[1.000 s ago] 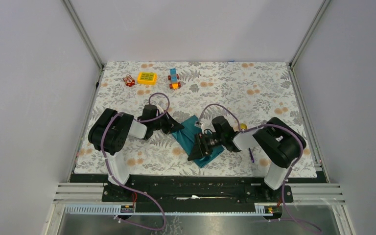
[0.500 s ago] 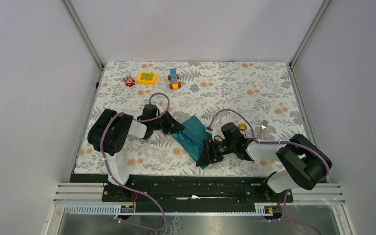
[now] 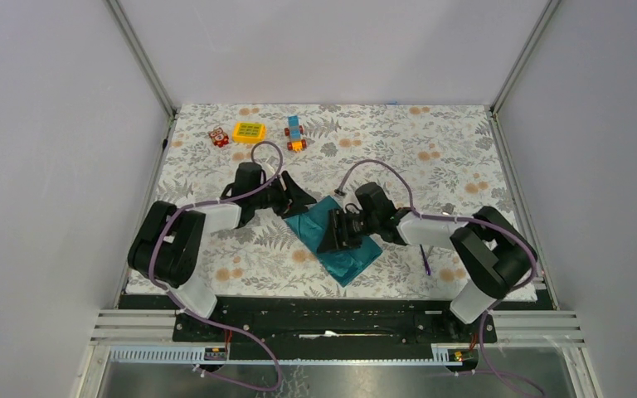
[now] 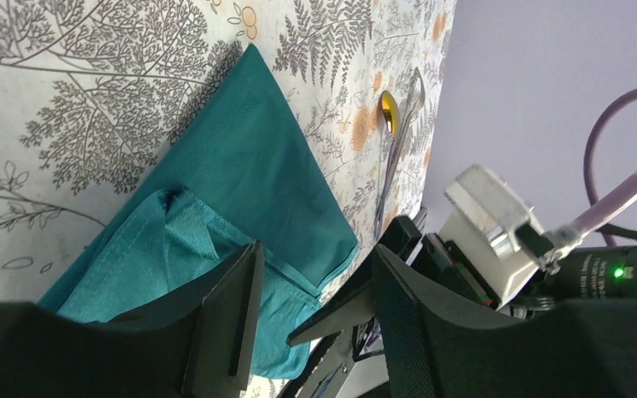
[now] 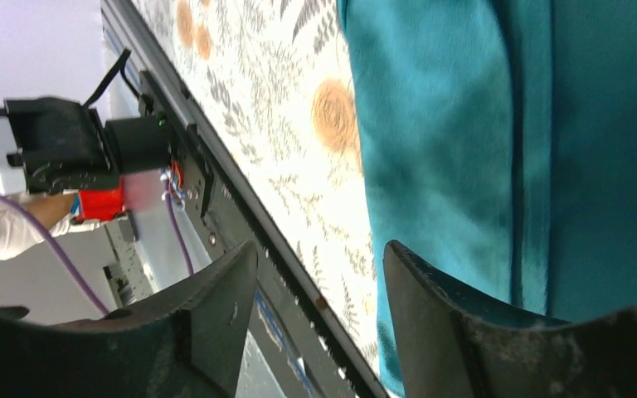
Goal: Fold the napkin into a case and place the utensils inside
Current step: Smooth out the 2/3-rectangle-folded napkin at the center of the board.
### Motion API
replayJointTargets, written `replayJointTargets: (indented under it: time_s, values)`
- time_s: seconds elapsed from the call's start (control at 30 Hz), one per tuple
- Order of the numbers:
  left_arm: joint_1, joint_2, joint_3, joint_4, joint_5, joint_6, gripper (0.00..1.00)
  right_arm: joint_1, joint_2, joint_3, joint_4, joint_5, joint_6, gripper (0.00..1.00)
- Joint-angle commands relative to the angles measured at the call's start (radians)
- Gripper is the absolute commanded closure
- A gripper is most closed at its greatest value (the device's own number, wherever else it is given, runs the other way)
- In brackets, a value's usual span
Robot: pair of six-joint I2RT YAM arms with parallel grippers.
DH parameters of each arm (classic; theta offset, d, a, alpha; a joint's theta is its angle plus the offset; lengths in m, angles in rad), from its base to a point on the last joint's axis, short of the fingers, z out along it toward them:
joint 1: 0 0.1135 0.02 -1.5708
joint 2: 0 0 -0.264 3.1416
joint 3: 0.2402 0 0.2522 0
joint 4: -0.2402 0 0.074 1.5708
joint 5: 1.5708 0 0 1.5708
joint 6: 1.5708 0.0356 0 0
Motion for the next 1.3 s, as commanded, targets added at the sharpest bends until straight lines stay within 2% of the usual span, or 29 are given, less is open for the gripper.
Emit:
replayJointTargets:
  time_s: [0.0,0.3,0.5,0.83,1.03,1.27]
  values:
    - [0.019,-0.073,0.026,-0.088,-0.006,0.061,0.44,0.002,0.08,0.12,-0.007,0.048,-0.002,0.39]
    - [0.092,-0.125,-0.042,-0.188,-0.031,0.108,0.51,0.01,0.3,0.349,-0.009,0.115,-0.003,0.53]
    - [0.102,-0.191,-0.088,-0.231,-0.045,0.131,0.5,-0.006,0.437,0.479,-0.001,0.148,-0.006,0.53]
    - [0.102,-0.288,-0.148,-0.295,-0.062,0.175,0.46,-0.047,0.523,0.595,-0.094,0.185,-0.056,0.49]
    - [0.102,-0.257,-0.131,-0.263,-0.029,0.158,0.46,-0.048,0.512,0.625,-0.163,0.183,-0.074,0.47]
    - [0.1,-0.173,-0.107,-0.168,0.004,0.114,0.49,-0.058,0.328,0.561,-0.316,0.184,-0.104,0.34]
